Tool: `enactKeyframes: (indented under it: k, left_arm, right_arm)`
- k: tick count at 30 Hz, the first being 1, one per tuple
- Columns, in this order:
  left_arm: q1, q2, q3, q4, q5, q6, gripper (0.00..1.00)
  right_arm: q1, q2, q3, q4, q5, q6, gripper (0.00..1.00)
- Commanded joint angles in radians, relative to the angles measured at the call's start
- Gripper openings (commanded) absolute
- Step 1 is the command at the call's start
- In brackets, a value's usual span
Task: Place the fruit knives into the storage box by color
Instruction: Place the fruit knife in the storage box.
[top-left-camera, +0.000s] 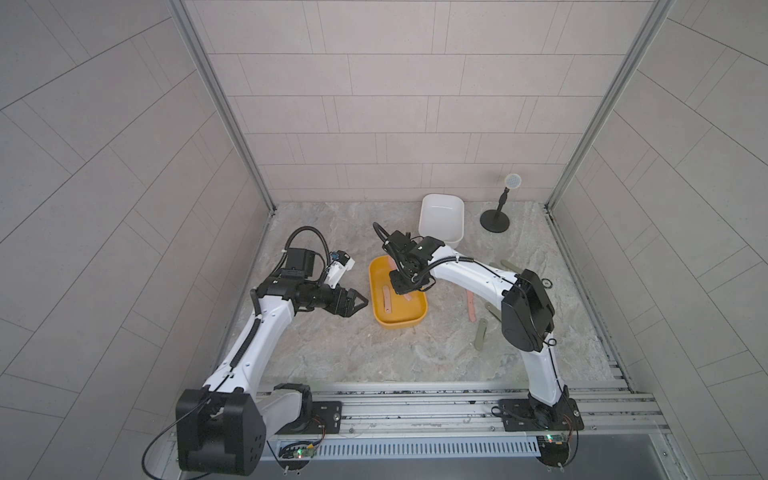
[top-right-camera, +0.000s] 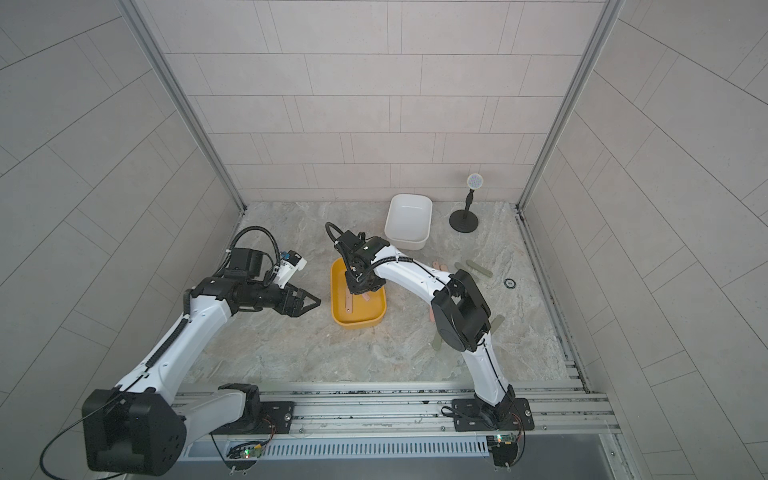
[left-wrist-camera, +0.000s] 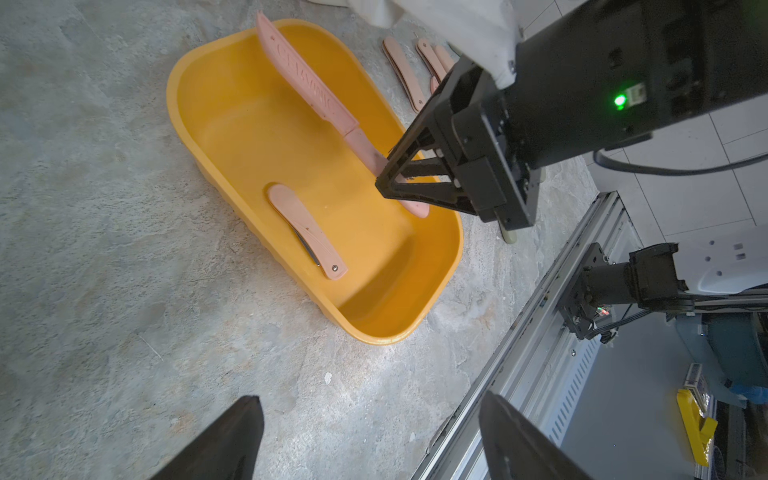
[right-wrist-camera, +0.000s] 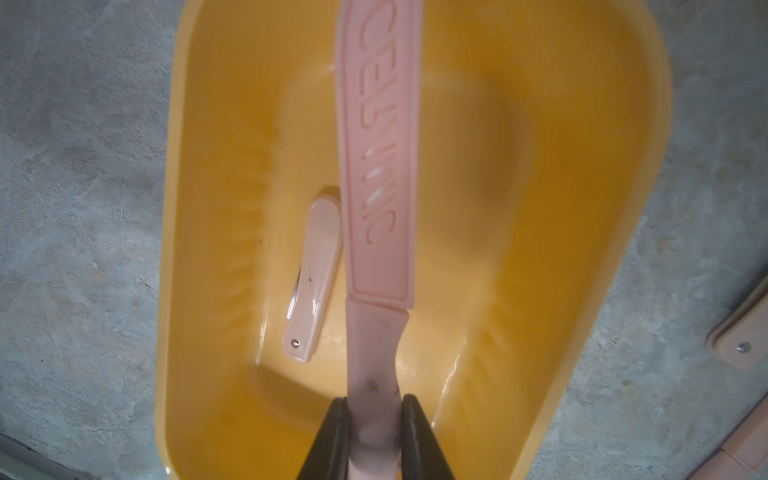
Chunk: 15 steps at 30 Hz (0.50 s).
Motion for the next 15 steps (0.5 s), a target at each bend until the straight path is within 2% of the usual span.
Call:
enactKeyframes:
  k: [1, 15]
  left_arm:
    - [0.005, 0.003, 0.023, -0.021, 0.022, 0.03, 0.88]
    - [0.005, 0.006, 0.02, -0.016, 0.015, 0.029, 0.88]
  right_arm:
    - [0.003, 0.016, -0.008, 0.022, -0.004, 0.026, 0.22]
    - [0.002, 0.096, -0.008, 0.073, -0.034, 0.046, 0.23]
